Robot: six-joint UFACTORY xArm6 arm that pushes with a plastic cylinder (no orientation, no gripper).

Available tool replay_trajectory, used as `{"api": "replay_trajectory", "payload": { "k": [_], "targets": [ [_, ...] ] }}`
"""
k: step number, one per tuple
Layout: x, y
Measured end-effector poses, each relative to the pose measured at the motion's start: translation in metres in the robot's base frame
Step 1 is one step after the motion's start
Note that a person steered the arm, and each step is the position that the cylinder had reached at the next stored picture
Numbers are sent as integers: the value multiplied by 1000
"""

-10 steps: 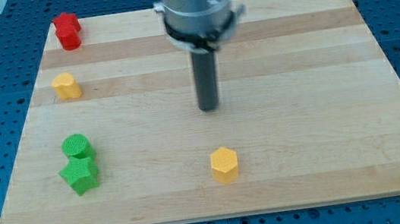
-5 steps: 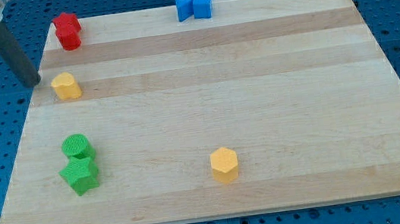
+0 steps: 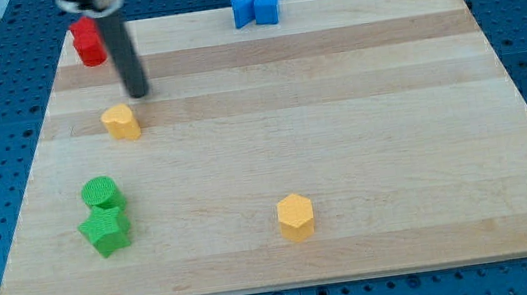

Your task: Push the yellow heart towards the center

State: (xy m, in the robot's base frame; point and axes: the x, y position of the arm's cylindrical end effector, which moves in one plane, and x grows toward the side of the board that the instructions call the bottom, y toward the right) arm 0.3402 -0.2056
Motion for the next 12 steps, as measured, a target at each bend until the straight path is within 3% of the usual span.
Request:
{"api": "replay_trajectory", "payload": {
  "k": [1,2,3,4,6,7,8,9,10,12],
  "targets": [
    [32,-60],
    [67,-14],
    [81,84],
    [83,126],
    [68,14],
    [32,21],
    [36,77],
    [77,163],
    [92,183],
    [47,123]
  ]
}}
